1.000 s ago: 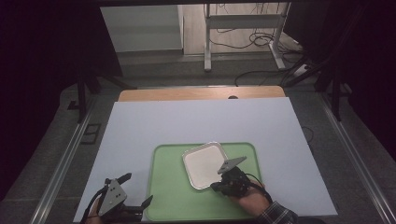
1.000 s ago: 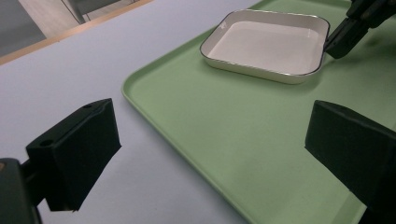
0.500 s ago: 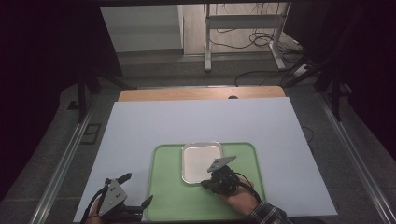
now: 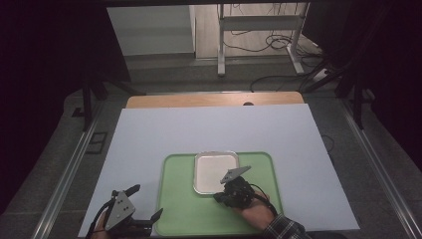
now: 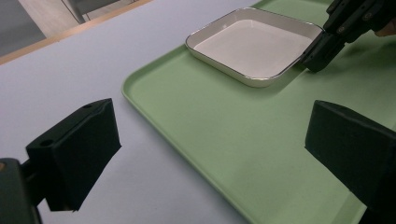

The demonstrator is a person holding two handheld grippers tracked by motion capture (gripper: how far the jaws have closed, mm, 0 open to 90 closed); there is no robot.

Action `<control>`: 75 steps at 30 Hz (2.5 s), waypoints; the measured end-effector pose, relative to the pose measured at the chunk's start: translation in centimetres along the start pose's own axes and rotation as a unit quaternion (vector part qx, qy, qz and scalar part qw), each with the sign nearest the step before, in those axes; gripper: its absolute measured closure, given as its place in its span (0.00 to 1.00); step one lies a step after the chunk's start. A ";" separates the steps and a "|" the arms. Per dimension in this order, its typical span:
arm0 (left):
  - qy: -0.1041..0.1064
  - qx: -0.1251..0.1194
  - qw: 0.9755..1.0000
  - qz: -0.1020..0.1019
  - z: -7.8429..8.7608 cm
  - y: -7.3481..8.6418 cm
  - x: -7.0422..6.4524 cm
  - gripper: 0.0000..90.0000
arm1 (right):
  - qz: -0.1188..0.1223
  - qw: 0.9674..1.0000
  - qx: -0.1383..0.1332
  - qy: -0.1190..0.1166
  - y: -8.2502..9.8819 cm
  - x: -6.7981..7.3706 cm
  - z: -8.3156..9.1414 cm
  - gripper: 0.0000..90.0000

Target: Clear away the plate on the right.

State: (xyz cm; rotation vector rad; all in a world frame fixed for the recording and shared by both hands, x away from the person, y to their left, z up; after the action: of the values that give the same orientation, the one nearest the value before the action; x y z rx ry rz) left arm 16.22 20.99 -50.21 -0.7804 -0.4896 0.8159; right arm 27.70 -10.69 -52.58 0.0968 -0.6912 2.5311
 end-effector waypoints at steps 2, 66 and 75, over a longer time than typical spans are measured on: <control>0.000 0.000 1.000 0.000 0.0 0.0 0.0 0.03 | 0.001 1.000 -0.004 -0.001 0.0 0.0 0.2 0.97; 0.000 -0.001 1.000 -0.001 0.1 0.0 0.0 0.03 | -0.016 0.996 -0.048 0.075 1.8 -2.8 5.8 0.40; 0.000 -0.002 1.000 0.000 0.1 0.0 0.0 0.03 | -0.020 0.994 -0.063 0.086 2.4 -3.2 7.0 0.29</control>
State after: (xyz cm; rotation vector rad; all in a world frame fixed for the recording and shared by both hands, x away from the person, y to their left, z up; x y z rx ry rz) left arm 16.20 21.05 -50.18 -0.7840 -0.4905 0.8152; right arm 28.82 -17.33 -48.26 -0.1464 -0.7679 2.4156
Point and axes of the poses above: each handheld gripper's, and its own axes: z roughly backward along the jaws, y roughly out of its underside, x roughly to its left, the point moved 1 cm from there along -z, roughly forward along the jaws, and after that the axes turned 11 degrees about x, right-handed, at the moved point
